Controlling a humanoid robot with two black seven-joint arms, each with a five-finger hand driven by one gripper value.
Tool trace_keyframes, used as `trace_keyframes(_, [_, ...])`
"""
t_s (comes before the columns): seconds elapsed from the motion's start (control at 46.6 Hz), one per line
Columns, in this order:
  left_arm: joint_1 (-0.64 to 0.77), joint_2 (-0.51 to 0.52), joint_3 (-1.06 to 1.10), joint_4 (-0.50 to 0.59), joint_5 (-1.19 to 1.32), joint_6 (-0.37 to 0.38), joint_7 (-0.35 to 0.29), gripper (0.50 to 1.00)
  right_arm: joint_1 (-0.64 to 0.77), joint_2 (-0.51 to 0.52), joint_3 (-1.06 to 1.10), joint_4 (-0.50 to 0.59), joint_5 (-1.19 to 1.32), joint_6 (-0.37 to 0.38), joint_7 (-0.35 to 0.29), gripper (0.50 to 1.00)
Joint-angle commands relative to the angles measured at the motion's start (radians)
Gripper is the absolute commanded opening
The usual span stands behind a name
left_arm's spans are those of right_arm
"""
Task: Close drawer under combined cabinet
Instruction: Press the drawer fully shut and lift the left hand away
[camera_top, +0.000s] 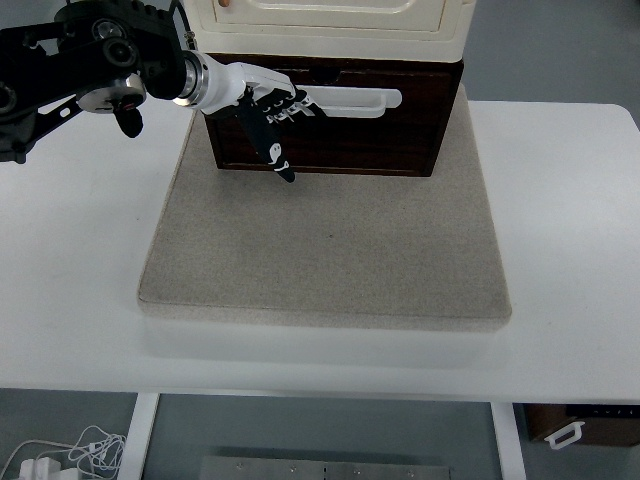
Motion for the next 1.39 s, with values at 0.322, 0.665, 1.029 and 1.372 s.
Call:
trace_keyframes(0.322, [0.000, 0.001, -0.006, 0.006, -0.002, 0.007, -0.006, 1.000, 0.000, 0.000, 0.000, 0.000, 0.000, 0.000, 0.000, 0.952])
trace_keyframes(0.665, [0.000, 0.001, -0.023, -0.015, -0.008, -0.008, -0.009, 1.000, 0.000, 0.000, 0.000, 0.000, 0.000, 0.000, 0.000, 0.952])
trace_keyframes(1.029, [0.016, 0.005, -0.164, -0.129, -0.021, -0.067, -0.041, 1.000, 0.000, 0.000, 0.000, 0.000, 0.000, 0.000, 0.000, 0.952])
trace_keyframes(1.372, [0.072, 0.005, -0.489, -0.103, -0.058, -0.073, -0.210, 1.000, 0.000, 0.000, 0.000, 0.000, 0.000, 0.000, 0.000, 0.952])
